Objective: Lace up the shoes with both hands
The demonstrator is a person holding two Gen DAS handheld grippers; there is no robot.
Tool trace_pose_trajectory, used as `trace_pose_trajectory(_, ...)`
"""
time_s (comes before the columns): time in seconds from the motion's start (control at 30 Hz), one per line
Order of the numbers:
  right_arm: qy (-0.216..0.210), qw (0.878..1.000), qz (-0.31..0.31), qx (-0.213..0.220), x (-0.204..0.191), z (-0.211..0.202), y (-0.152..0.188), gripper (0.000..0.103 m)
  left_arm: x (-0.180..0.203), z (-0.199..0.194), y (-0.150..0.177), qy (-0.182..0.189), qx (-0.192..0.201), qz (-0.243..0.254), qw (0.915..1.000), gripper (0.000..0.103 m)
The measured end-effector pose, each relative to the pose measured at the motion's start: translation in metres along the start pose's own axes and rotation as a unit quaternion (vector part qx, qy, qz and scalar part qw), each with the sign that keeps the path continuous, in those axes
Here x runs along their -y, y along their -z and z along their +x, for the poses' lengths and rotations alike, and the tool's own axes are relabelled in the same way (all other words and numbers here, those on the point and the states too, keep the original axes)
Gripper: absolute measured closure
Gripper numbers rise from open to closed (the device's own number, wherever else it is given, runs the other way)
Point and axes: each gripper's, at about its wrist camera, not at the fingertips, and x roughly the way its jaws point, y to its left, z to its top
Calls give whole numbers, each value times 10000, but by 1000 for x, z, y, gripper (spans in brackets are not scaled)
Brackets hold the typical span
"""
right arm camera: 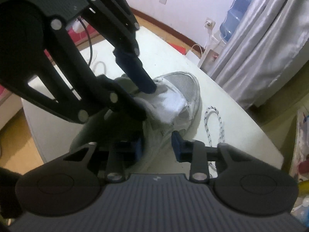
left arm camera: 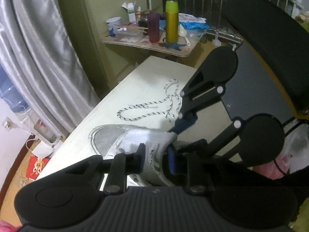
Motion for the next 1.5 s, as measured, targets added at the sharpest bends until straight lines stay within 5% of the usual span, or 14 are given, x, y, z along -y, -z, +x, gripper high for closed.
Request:
trace_pose_trajectory(0.07, -7, 9999, 79, 64, 0, 0, 1, 82, 0, 1, 2, 43, 66, 101, 9999, 94)
trace_pose_trajectory(0.3, -111, 9905, 1343, 266, 19, -9, 12, 89, -1, -3, 14, 102, 161, 629, 9978, 96)
trace_pose_trajectory(0.4, -414, 9648, 2575, 345, 40, -11, 25, 91, 0, -5, 19, 143, 77, 936, 9955, 96)
trace_pose_trajectory(0.5, -720, 9217, 3788, 427, 60, -13, 40, 92, 4, -5, 19, 201, 31, 1308, 9912, 96)
trace_pose_trajectory(0.67, -1294, 7930, 5921, 621, 84, -8, 83, 92, 16, 1, 16, 346, -65, 1987, 9794, 97)
trace_pose_trajectory(0.73, -1502, 7300, 6632, 691, 87, -3, 101, 92, 21, 5, 16, 389, -138, 2350, 9711, 97)
trace_pose_trajectory(1.0, -2237, 4951, 8352, 858, 76, 17, 152, 91, 23, 27, 7, 864, -646, 3325, 9369, 96)
trace_pose_trajectory(1.1, -2390, 4431, 8593, 908, 68, 24, 159, 91, 23, 35, 1, 1114, -905, 3600, 9219, 96)
trace_pose_trajectory(1.3, -2588, 3895, 8784, 982, 58, 30, 170, 91, 18, 51, -14, 1595, -1458, 3934, 8936, 96)
trace_pose_trajectory(1.33, -2586, 3923, 8772, 983, 58, 30, 170, 91, 17, 54, -17, 1660, -1552, 3952, 8900, 96)
trace_pose_trajectory(1.4, -2478, 4319, 8616, 983, 63, 24, 165, 91, 15, 60, -20, 1783, -1720, 3968, 8838, 96)
trace_pose_trajectory(1.5, -2078, 5585, 7970, 981, 76, 6, 141, 91, 14, 69, -24, 1941, -1911, 3905, 8794, 96)
